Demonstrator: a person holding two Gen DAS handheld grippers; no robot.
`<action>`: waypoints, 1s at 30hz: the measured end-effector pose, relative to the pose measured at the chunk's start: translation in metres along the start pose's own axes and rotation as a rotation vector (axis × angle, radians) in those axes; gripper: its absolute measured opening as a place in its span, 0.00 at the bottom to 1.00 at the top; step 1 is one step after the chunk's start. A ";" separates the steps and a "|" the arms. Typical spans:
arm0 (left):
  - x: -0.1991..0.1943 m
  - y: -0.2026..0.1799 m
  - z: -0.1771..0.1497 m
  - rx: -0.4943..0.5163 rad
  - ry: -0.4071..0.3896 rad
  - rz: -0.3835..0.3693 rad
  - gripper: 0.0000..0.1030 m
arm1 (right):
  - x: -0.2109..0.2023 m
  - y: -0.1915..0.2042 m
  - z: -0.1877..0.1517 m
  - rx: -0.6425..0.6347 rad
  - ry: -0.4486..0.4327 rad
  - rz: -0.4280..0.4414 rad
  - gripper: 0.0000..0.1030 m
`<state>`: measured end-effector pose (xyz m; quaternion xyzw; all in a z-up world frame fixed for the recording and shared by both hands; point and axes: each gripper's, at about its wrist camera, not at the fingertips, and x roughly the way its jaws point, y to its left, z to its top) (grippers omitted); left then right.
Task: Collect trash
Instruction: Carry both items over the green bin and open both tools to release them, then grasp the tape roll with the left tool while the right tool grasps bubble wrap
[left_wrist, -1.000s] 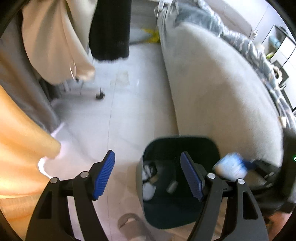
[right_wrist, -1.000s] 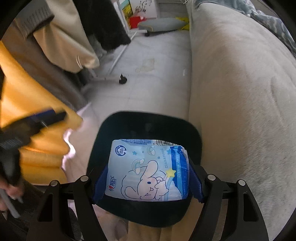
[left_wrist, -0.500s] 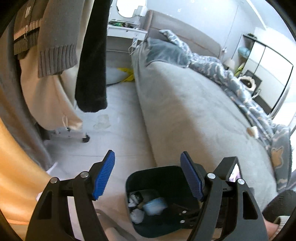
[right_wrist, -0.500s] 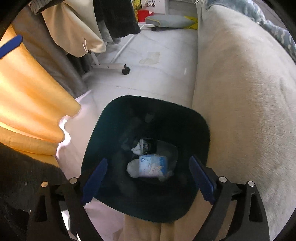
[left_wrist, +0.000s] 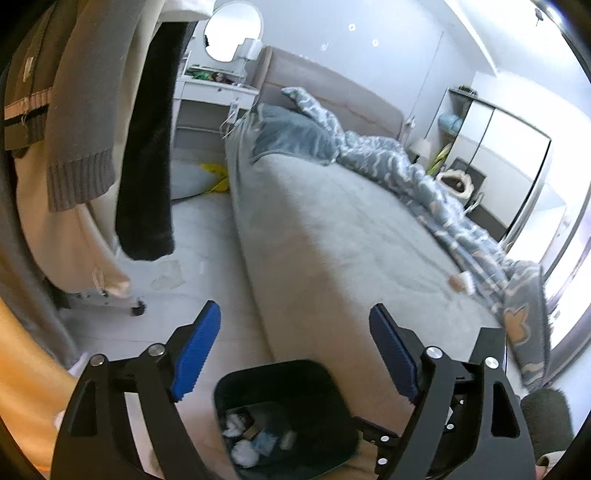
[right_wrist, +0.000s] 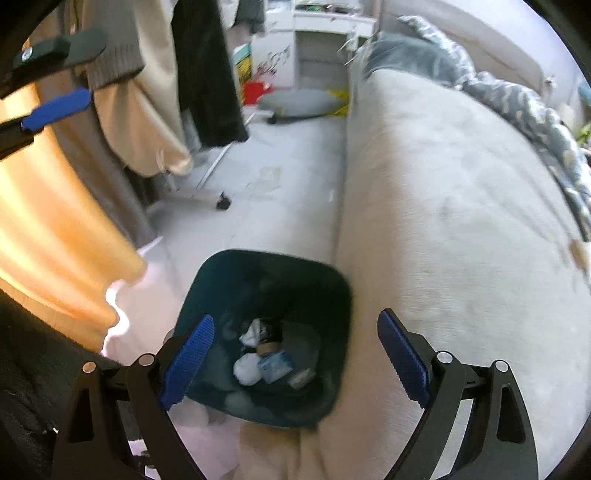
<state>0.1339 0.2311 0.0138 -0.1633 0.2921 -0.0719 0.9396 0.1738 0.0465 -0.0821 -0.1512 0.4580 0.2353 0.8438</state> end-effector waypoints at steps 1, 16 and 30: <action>-0.001 -0.004 0.001 0.001 -0.010 -0.020 0.86 | -0.008 -0.006 -0.002 0.007 -0.014 -0.019 0.89; 0.021 -0.077 0.014 0.099 -0.064 -0.098 0.90 | -0.084 -0.134 -0.028 0.216 -0.061 -0.236 0.89; 0.100 -0.199 -0.003 0.283 0.022 -0.203 0.90 | -0.079 -0.273 -0.052 0.275 -0.212 -0.286 0.88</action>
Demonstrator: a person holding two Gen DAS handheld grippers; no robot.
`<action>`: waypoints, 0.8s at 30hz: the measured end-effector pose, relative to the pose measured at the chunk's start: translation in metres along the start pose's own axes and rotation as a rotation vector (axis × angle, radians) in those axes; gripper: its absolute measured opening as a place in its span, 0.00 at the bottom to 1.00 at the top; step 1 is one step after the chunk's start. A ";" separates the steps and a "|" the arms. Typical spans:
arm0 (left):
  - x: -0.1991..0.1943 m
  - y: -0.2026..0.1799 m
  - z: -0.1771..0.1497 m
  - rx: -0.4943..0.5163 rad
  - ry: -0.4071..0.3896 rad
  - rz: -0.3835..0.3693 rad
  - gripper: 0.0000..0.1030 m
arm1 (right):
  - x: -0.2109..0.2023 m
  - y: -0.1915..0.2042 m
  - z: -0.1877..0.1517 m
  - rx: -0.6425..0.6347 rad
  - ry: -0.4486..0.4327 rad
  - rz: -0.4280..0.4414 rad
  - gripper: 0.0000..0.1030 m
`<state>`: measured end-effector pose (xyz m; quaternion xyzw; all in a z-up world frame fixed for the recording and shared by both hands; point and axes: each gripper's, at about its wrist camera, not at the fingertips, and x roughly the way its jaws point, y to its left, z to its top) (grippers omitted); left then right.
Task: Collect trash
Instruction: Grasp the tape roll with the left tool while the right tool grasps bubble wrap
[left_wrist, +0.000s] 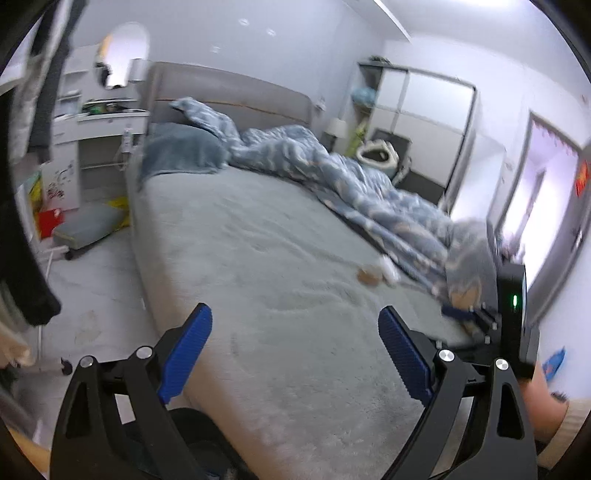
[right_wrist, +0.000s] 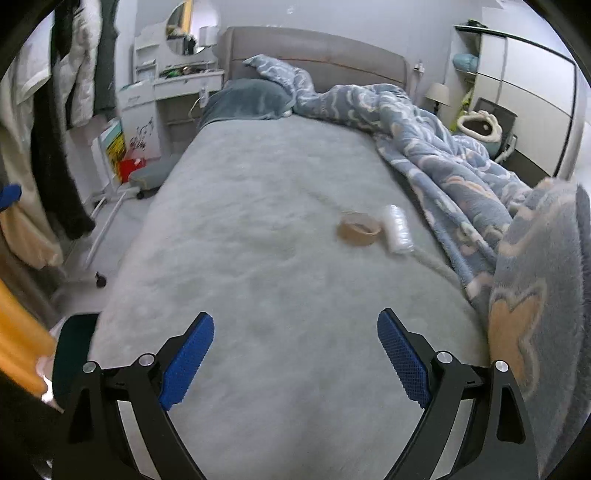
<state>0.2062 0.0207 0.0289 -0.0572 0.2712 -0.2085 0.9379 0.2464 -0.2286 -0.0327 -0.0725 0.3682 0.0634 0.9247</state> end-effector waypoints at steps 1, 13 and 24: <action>0.012 -0.008 -0.002 0.028 0.014 0.003 0.90 | 0.006 -0.006 0.002 0.012 -0.003 0.006 0.88; 0.112 -0.061 -0.012 0.192 0.104 -0.055 0.90 | 0.059 -0.084 0.048 0.154 -0.025 0.057 0.79; 0.207 -0.082 -0.009 0.272 0.164 -0.153 0.89 | 0.090 -0.144 0.070 0.292 0.044 0.128 0.64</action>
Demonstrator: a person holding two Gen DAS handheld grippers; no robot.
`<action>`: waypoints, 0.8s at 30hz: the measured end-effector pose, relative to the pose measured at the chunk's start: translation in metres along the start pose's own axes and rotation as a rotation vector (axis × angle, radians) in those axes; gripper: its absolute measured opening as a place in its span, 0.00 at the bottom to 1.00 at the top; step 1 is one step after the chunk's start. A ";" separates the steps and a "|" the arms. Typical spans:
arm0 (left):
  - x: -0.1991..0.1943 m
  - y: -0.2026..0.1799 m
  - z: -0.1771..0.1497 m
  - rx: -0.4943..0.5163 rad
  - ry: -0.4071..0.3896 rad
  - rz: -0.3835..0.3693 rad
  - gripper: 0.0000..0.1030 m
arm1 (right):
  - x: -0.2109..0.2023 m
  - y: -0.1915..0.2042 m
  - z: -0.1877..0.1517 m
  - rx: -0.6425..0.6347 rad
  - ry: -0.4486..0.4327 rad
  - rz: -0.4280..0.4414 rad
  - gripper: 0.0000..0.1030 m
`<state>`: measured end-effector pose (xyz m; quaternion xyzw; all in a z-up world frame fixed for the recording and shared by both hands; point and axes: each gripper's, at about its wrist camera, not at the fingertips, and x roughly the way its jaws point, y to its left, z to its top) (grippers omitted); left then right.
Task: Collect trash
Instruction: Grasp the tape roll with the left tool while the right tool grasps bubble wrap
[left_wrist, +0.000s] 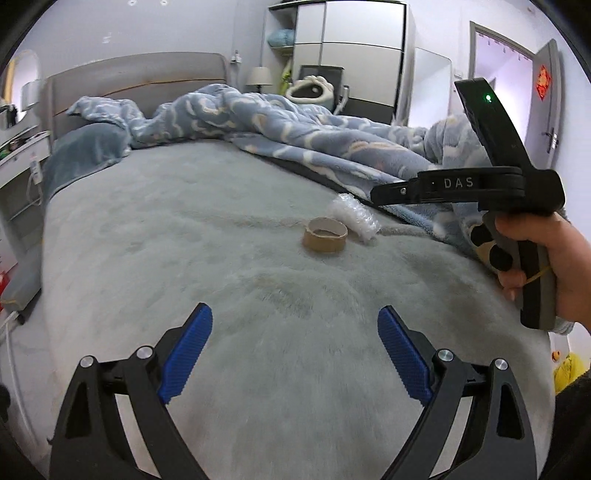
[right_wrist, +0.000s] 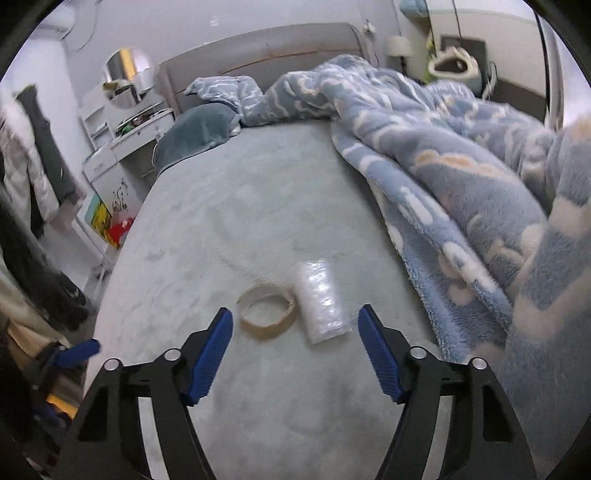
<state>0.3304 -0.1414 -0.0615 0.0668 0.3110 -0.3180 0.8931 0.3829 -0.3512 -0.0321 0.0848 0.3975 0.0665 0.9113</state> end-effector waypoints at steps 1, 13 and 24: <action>0.009 0.000 0.004 0.000 0.002 -0.014 0.89 | 0.005 -0.002 0.001 -0.001 0.010 0.004 0.63; 0.065 -0.016 0.036 0.052 0.052 -0.060 0.88 | 0.042 -0.006 0.019 -0.024 0.080 0.023 0.51; 0.113 -0.023 0.052 0.012 0.105 -0.069 0.85 | 0.066 -0.014 0.025 -0.025 0.144 0.082 0.40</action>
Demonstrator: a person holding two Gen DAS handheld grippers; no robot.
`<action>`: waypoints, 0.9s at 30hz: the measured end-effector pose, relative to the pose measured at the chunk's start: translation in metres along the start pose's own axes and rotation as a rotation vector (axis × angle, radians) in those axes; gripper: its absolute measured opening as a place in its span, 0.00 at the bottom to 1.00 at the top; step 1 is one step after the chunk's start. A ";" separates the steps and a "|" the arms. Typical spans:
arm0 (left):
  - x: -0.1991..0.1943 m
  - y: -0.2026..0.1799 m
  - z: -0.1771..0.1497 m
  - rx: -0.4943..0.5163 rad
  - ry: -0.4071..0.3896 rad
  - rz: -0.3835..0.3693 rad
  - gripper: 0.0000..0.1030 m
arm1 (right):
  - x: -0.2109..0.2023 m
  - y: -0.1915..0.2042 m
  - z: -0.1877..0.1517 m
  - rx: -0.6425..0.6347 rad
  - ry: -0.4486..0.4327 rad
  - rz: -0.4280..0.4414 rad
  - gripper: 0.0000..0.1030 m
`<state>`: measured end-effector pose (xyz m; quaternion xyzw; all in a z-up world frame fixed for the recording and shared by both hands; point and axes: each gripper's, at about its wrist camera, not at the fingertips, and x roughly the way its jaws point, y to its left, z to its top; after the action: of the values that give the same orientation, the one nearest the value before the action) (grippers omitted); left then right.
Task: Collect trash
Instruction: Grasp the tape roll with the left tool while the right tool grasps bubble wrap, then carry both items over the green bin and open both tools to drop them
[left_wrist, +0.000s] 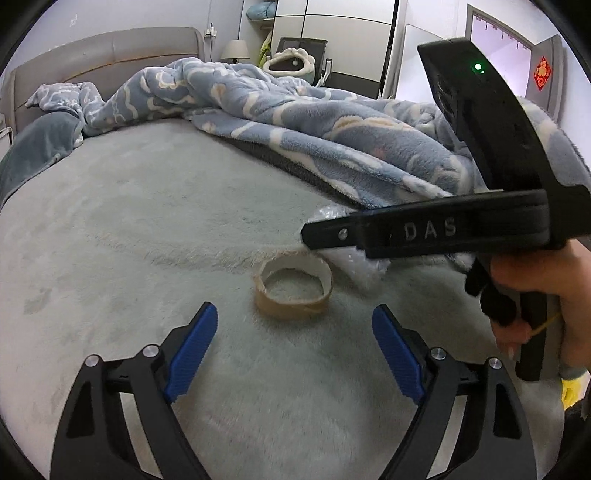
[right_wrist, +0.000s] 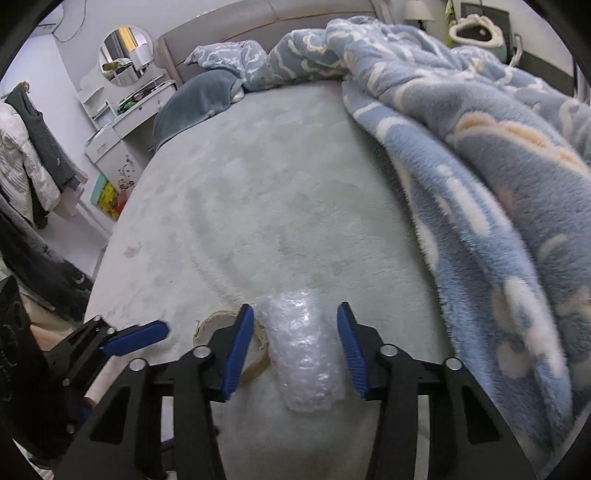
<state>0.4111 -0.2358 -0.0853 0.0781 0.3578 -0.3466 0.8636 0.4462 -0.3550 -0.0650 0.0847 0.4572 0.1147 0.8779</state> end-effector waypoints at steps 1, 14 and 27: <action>0.003 -0.001 0.002 0.002 0.000 0.004 0.85 | 0.001 0.000 0.001 -0.002 0.005 0.005 0.40; 0.042 -0.002 0.012 -0.026 0.072 0.027 0.76 | -0.017 -0.030 0.010 0.093 -0.054 0.055 0.37; 0.022 0.001 0.011 -0.061 0.029 0.079 0.50 | -0.048 -0.003 0.016 0.098 -0.102 0.183 0.37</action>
<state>0.4286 -0.2513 -0.0920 0.0707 0.3775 -0.3000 0.8732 0.4329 -0.3719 -0.0197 0.1745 0.4072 0.1672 0.8808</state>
